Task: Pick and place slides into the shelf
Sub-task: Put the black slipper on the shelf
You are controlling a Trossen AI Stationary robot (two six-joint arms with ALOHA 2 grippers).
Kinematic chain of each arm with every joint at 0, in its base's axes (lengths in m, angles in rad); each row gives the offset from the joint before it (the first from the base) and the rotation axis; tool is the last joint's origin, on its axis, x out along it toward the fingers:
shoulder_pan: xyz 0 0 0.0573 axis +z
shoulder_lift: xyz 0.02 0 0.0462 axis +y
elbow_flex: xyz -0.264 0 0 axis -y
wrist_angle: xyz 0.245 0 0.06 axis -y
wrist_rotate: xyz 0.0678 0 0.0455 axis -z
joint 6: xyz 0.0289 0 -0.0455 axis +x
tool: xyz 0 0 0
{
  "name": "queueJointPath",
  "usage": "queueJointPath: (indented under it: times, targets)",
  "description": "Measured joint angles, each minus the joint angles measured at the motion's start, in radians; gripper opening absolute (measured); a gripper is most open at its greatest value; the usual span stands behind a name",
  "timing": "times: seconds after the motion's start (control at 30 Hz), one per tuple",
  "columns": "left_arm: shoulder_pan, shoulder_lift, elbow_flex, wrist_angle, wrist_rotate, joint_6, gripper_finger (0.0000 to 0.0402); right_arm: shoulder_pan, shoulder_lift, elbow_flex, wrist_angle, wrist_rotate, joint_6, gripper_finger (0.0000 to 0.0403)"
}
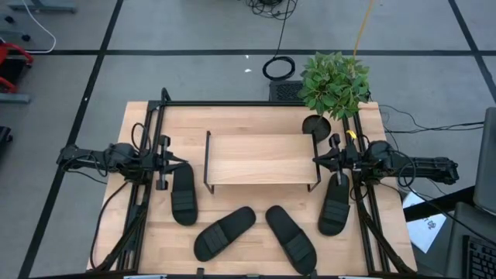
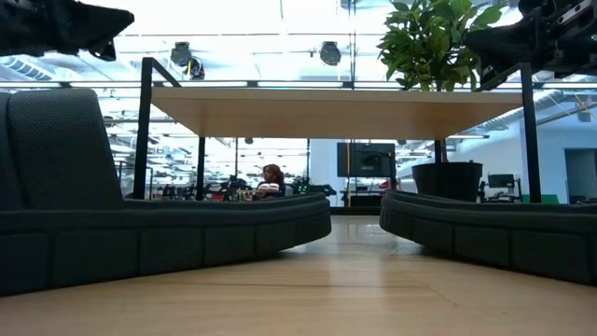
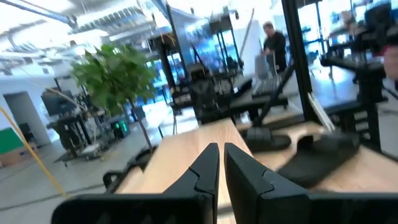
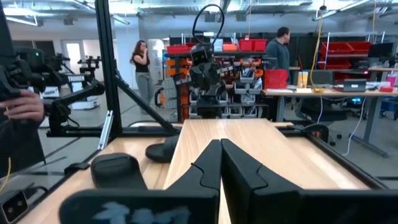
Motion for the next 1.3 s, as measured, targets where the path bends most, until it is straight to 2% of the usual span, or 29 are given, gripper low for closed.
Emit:
queueJointPath:
  times: [0.2,0.3,0.4,0.53,0.7,0.8,0.97,1.17,1.3]
  targets:
    - [0.0,0.004,0.0,0.042,0.017,-0.164,0.0033,0.0,0.013,0.0,-0.003,0.0,-0.119,0.0]
    - [0.0,0.004,0.0,0.057,0.043,-0.207,0.0033,0.0,0.014,0.0,0.007,0.0,-0.118,0.0]
    - [-0.001,0.004,0.0,0.054,-0.006,-0.25,0.0033,0.0,0.014,0.0,0.026,0.0,-0.12,0.0]
    - [0.0,0.011,0.0,-0.037,-0.031,-0.267,0.0033,0.0,0.014,0.0,0.026,-0.002,-0.126,0.0]
    - [-0.003,0.065,0.0,-0.044,0.095,-0.241,0.0033,0.0,0.023,0.0,0.025,-0.004,-0.152,0.0]
    - [-0.027,0.092,0.006,-0.018,0.104,-0.217,0.0033,0.0,0.023,0.0,0.028,-0.004,-0.156,0.0]
    - [-0.111,0.117,0.059,-0.041,0.03,-0.207,0.0033,0.0,0.023,0.0,0.028,-0.003,-0.157,0.0]
    - [-0.305,0.182,0.208,-0.218,-0.283,-0.125,0.0033,0.0,0.023,0.0,0.028,-0.002,-0.151,0.0]
    - [-0.421,0.262,0.272,-0.197,-0.331,0.001,0.0033,0.0,0.023,0.0,0.027,-0.002,-0.131,0.0]
